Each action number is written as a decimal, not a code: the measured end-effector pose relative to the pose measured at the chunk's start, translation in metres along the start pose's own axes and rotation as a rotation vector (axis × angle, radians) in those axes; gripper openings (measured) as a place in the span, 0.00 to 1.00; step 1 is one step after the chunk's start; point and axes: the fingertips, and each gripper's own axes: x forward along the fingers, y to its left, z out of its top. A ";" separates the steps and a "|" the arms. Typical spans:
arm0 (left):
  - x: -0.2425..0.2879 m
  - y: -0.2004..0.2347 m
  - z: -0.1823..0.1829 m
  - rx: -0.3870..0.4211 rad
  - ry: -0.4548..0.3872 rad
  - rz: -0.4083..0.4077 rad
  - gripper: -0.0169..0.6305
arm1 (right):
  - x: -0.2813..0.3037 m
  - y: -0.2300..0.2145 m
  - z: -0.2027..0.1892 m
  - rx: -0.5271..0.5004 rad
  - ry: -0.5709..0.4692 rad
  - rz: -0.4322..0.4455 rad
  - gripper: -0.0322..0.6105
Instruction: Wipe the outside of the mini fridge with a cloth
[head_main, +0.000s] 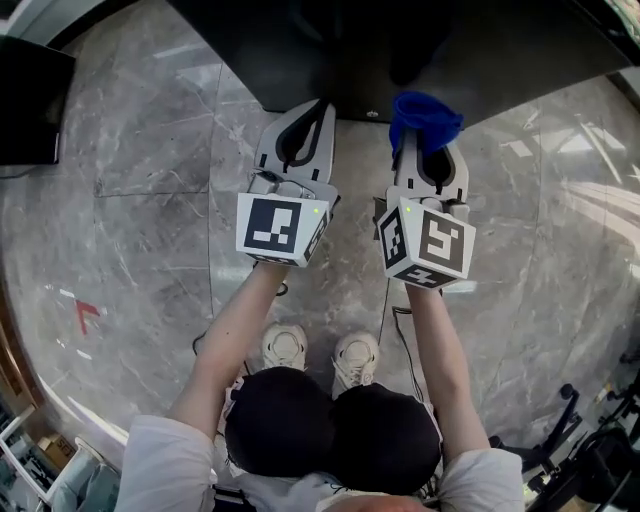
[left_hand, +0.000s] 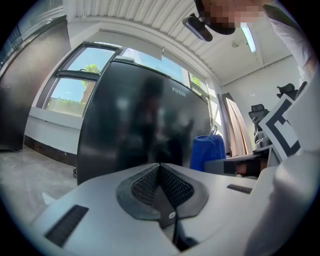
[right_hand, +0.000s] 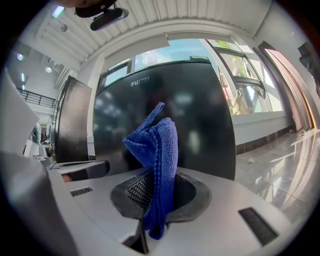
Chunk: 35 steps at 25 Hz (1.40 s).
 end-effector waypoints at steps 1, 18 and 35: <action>0.003 -0.006 0.011 -0.013 -0.029 -0.011 0.03 | -0.001 0.001 0.007 -0.001 0.002 0.007 0.16; -0.016 -0.059 0.296 -0.074 0.014 -0.026 0.03 | -0.078 0.031 0.277 0.047 0.141 -0.047 0.16; -0.121 -0.093 0.827 0.096 -0.108 -0.001 0.03 | -0.231 0.118 0.800 -0.107 -0.136 -0.055 0.16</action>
